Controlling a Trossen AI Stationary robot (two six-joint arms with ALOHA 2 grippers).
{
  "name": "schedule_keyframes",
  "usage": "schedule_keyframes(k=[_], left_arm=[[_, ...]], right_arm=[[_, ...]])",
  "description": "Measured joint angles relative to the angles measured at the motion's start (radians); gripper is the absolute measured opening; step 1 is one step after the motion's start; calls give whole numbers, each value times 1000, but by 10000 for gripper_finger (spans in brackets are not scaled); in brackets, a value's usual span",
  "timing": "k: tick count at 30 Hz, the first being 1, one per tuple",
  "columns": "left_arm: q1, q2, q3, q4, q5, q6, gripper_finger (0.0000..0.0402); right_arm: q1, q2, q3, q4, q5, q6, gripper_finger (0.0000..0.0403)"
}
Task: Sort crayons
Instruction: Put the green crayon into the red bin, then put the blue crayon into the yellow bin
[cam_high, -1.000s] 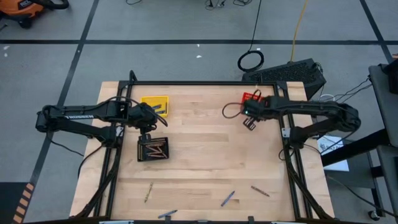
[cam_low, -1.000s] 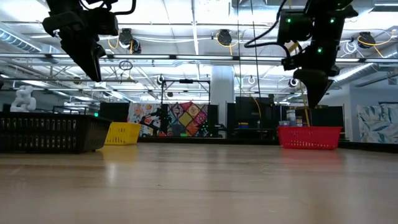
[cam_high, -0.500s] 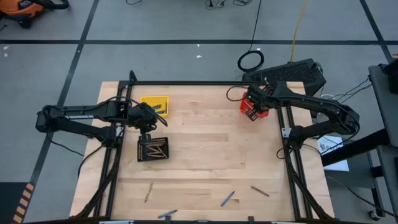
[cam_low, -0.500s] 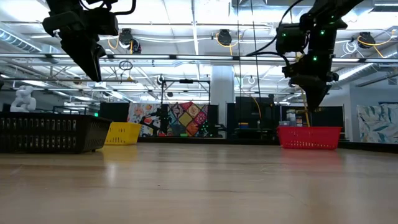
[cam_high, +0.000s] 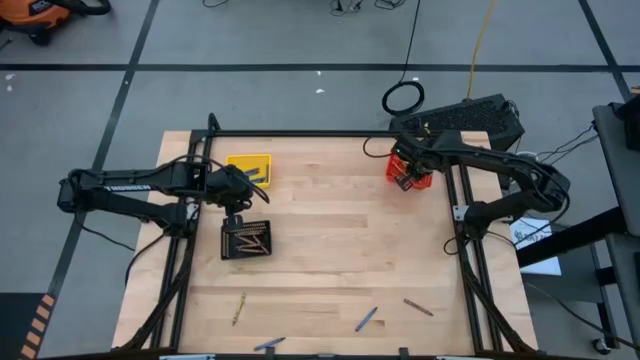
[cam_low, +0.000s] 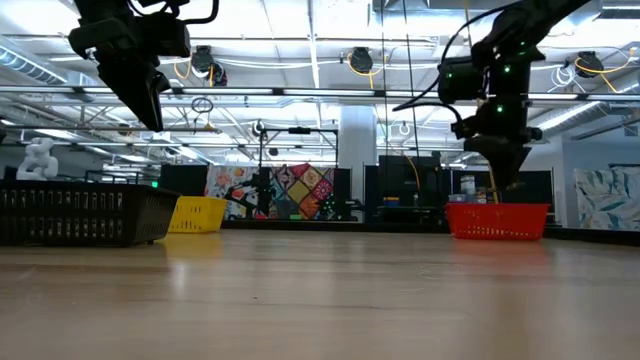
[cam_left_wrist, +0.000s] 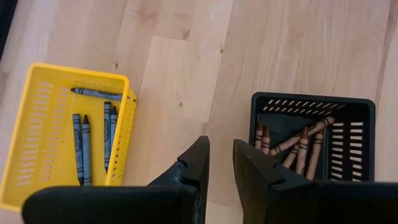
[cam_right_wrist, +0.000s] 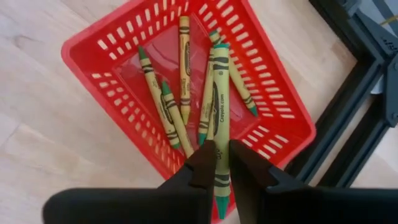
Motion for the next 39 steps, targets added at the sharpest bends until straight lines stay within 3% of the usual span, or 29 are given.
schedule_keyframes(k=[9, 21, 30, 39], left_arm=[[0, 0, 0, 0, 0, -1, 70], [0, 0, 0, -1, 0, -12, 70], [0, 7, 0, -4, 65, -86, 70], [-1, 70, 0, 0, 52, -213, 70]], right_arm=[[0, 46, 0, 19, 8, -26, 70], [0, 38, 0, 7, 34, -22, 86], [1, 38, 0, 8, 35, -25, 87], [1, 38, 0, 7, 35, -25, 87]])
